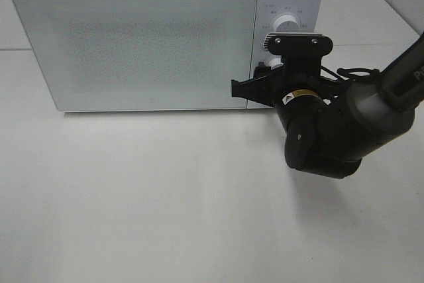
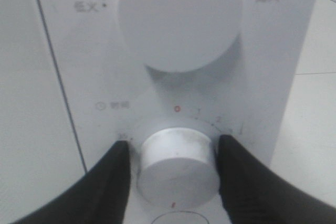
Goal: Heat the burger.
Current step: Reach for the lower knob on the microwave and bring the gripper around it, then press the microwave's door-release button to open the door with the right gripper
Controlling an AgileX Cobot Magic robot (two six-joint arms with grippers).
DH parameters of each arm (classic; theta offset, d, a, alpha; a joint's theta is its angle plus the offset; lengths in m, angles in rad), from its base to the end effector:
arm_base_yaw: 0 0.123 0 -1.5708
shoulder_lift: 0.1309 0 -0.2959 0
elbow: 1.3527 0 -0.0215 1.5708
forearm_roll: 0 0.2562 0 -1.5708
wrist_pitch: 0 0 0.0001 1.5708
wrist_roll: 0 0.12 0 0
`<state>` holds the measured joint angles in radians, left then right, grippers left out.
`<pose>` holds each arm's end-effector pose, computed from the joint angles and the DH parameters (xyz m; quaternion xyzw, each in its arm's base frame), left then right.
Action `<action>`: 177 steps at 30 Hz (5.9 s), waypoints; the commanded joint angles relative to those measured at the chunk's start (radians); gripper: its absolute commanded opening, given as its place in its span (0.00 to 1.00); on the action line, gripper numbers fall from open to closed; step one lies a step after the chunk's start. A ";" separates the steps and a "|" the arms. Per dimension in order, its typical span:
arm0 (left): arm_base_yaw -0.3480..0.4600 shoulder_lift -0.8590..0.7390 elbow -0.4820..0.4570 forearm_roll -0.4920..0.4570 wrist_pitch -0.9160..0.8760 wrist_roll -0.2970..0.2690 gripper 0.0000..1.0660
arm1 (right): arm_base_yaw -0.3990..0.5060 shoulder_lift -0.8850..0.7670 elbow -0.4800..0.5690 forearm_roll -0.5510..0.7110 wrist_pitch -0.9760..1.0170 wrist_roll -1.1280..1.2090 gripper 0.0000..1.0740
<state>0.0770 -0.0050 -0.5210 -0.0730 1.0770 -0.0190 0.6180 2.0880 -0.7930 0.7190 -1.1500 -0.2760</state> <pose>0.0113 -0.0069 0.2716 -0.0386 0.8493 -0.0212 0.5261 0.3549 0.1638 0.1104 -0.0013 0.7543 -0.0236 0.6561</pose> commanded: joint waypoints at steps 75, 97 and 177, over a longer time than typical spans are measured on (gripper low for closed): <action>0.003 -0.019 0.004 -0.009 -0.009 0.001 0.92 | 0.000 -0.002 -0.010 -0.235 -0.248 1.774 0.04; 0.003 -0.019 0.004 -0.009 -0.009 0.001 0.92 | 0.000 -0.002 -0.010 -0.096 -0.233 1.648 0.29; 0.003 -0.019 0.004 -0.009 -0.009 0.001 0.92 | -0.001 -1.079 0.162 -0.978 1.691 0.605 0.71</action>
<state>0.0770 -0.0050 -0.5210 -0.0730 1.0770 -0.0190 0.6210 1.0170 -0.6210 -0.2210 0.4960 0.3050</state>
